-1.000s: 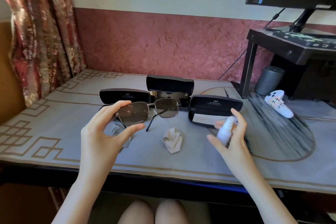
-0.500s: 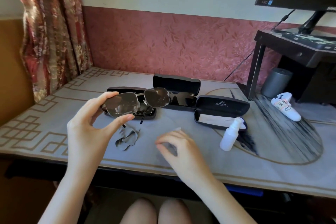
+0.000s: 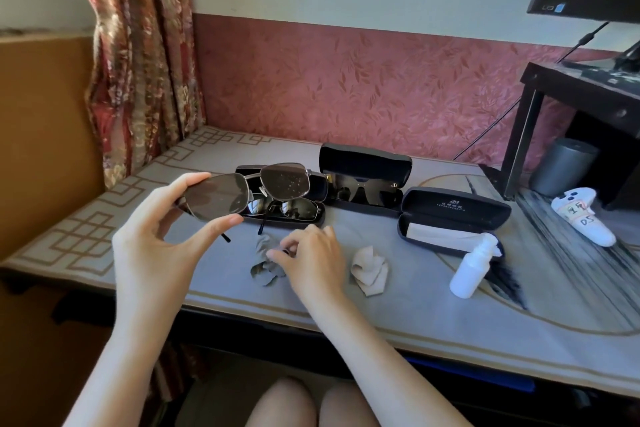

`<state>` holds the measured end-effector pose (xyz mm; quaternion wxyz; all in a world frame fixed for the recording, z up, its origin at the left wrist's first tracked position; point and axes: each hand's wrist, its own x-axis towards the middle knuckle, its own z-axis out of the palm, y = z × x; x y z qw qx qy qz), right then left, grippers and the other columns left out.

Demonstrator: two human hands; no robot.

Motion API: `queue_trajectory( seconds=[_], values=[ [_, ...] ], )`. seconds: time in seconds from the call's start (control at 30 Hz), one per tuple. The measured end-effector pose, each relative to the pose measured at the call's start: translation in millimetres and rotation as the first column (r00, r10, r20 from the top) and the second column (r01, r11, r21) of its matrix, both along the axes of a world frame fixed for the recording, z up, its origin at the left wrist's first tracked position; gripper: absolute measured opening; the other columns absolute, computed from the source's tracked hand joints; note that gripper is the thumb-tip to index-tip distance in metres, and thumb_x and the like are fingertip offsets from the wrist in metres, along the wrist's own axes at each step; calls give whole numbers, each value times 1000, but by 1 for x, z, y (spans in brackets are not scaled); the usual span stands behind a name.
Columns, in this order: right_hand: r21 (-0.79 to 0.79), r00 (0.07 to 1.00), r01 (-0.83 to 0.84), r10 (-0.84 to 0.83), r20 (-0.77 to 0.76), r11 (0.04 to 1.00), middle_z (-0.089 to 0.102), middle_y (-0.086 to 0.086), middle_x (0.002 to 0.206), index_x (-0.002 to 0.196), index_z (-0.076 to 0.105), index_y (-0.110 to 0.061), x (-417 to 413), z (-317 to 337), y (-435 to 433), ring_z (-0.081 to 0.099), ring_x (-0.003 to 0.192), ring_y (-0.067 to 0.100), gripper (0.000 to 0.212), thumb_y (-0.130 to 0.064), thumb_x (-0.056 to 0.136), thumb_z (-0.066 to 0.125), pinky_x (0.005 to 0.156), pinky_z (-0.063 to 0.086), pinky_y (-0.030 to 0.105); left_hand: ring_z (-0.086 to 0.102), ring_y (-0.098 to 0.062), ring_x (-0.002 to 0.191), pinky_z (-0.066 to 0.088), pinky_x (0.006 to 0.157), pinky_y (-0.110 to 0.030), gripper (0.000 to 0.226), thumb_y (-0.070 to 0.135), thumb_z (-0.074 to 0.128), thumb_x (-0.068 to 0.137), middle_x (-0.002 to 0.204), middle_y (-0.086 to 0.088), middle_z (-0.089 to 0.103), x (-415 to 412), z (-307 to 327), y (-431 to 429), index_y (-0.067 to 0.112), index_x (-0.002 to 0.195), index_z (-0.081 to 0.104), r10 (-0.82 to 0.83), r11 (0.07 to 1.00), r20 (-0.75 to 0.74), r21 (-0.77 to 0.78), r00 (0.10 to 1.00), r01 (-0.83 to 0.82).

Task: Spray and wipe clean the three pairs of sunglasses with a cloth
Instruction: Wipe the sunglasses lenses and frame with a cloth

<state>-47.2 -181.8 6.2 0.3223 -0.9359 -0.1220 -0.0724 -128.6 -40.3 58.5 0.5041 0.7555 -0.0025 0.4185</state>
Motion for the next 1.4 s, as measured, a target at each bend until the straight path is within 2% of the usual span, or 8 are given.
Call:
queue_trajectory(
  seconds=[0.23, 0.43, 0.73, 0.93, 1.07, 1.23, 1.33, 1.4],
  values=[
    [169, 999, -29, 35, -30, 985, 54, -16, 72, 85, 69, -20, 6, 2, -22, 53, 89, 15, 14, -15, 93, 59, 69, 38, 29, 65, -12, 104, 46, 97, -19, 51, 20, 81, 66, 107, 3, 69, 0, -2, 1, 23, 114, 65, -17, 999, -11, -29, 1000, 17],
    [110, 995, -66, 73, -63, 992, 55, -14, 77, 96, 69, -20, 6, 6, -17, 50, 99, 13, 25, -43, 87, 66, 75, 44, 30, 65, -11, 104, 47, 97, -20, 52, 17, 82, 65, 107, 7, 68, 3, -3, -2, 28, 113, 64, -22, 999, -3, -39, 1000, 22],
    [221, 986, -84, 113, -123, 972, 59, -13, 75, 82, 68, -19, 7, 13, -26, 58, 86, 13, 8, -18, 89, 65, 72, 46, 30, 65, -11, 105, 47, 98, -20, 51, 21, 81, 66, 108, 10, 67, 3, -3, 1, 24, 114, 64, -16, 1000, -3, -14, 1000, 16],
    [263, 987, -120, 85, 140, 957, 62, -14, 71, 78, 62, -21, 14, 44, -73, 59, 69, 5, 23, 0, 86, 65, 73, 52, 26, 65, -8, 104, 45, 97, -18, 51, 21, 81, 65, 107, 12, 67, 4, -5, -2, 28, 113, 64, -41, 999, 2, -18, 999, 41],
    [31, 931, -300, 285, 228, 953, 63, -13, 88, 90, 66, -20, 6, 41, -87, 60, 88, 6, 26, 5, 84, 61, 81, 47, 22, 65, -6, 101, 45, 96, -14, 52, 19, 82, 64, 104, 13, 68, 7, -8, -5, 24, 113, 65, -49, 998, -4, -42, 999, 49],
    [-82, 851, -522, 511, -122, 849, 62, -23, 92, 98, 71, -31, -5, 20, -94, 56, 94, -5, 21, -16, 85, 66, 92, 44, 28, 64, -3, 102, 44, 95, -12, 51, 17, 82, 64, 102, 18, 69, 8, -10, -10, 24, 112, 66, -67, 997, -7, -32, 998, 67],
    [113, 903, -411, 421, -86, 905, 66, -14, 97, 94, 69, -32, -1, 23, -99, 59, 96, 5, 8, -27, 90, 64, 93, 47, 34, 64, -2, 101, 44, 95, -11, 51, 17, 82, 64, 99, 19, 69, 8, -11, -11, 24, 112, 66, -84, 996, -7, -33, 996, 84],
    [34, 960, -279, 279, 1, 960, 62, -14, 99, 98, 69, -26, 6, 25, -98, 52, 96, 6, 12, -34, 92, 62, 97, 41, 31, 63, 0, 100, 43, 94, -10, 50, 18, 81, 64, 98, 20, 69, 8, -11, -12, 26, 111, 66, -93, 995, -9, -29, 996, 93]
  ],
)
